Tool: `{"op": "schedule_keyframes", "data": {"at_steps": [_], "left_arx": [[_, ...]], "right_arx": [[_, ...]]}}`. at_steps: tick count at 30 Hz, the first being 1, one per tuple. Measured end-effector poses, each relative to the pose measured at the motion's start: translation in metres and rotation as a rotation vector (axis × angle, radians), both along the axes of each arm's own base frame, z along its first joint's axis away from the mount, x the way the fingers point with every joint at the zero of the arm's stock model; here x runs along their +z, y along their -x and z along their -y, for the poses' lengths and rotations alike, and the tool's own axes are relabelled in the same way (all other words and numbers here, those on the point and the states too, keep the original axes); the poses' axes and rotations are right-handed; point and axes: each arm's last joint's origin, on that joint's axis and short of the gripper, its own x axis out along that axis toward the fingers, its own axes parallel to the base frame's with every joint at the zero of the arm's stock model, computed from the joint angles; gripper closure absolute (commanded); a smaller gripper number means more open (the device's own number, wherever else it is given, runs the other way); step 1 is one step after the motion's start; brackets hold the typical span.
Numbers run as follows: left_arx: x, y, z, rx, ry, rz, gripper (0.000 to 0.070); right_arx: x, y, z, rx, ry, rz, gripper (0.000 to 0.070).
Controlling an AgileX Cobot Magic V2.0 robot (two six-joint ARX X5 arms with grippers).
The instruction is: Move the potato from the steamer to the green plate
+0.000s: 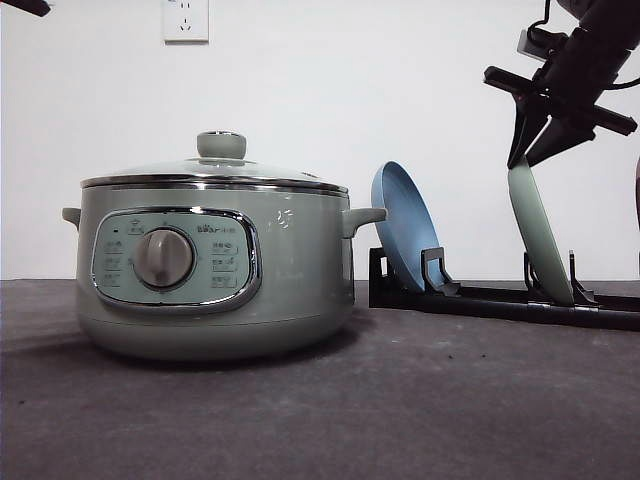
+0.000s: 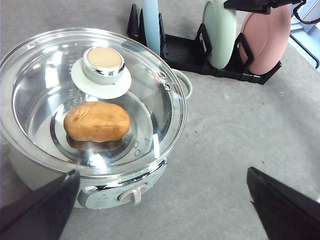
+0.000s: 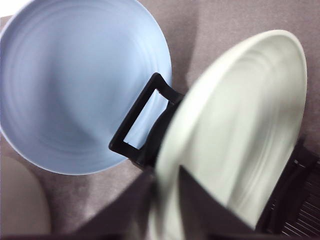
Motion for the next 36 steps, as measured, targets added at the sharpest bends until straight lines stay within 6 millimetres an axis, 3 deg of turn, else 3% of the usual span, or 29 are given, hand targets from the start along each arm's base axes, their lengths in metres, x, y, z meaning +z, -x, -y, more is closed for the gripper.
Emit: {"op": "schedule_keyframes", "data": {"at_steps": [10,15,21,24,31,36], "left_arx": [[-0.003,0.002,-0.001,-0.001,-0.016,-0.039,0.0],[-0.004,0.002,-0.001,-0.003,-0.022,-0.044,0.0],[-0.004,0.002,-0.001,-0.009,-0.028,-0.037,0.0],[-0.004,0.002,-0.001,-0.01,-0.03,-0.035,0.0],[-0.004,0.002,-0.001,-0.01,-0.03,-0.035,0.0],[-0.004,0.002,-0.001,-0.01,-0.03,-0.035,0.0]], "right_arx": [[0.002,0.0,0.001,0.03,-0.088,-0.007,0.0694],[0.029,0.011,0.001,0.043,-0.119,0.06,0.0693],[0.091,0.055,0.001,0.107,-0.163,0.233,0.0693],[0.112,0.08,-0.001,0.134,-0.167,0.276,0.0693],[0.144,0.14,-0.019,0.252,-0.124,0.338,0.0693],[0.153,0.178,-0.04,0.371,-0.076,0.336,0.0693]]}}
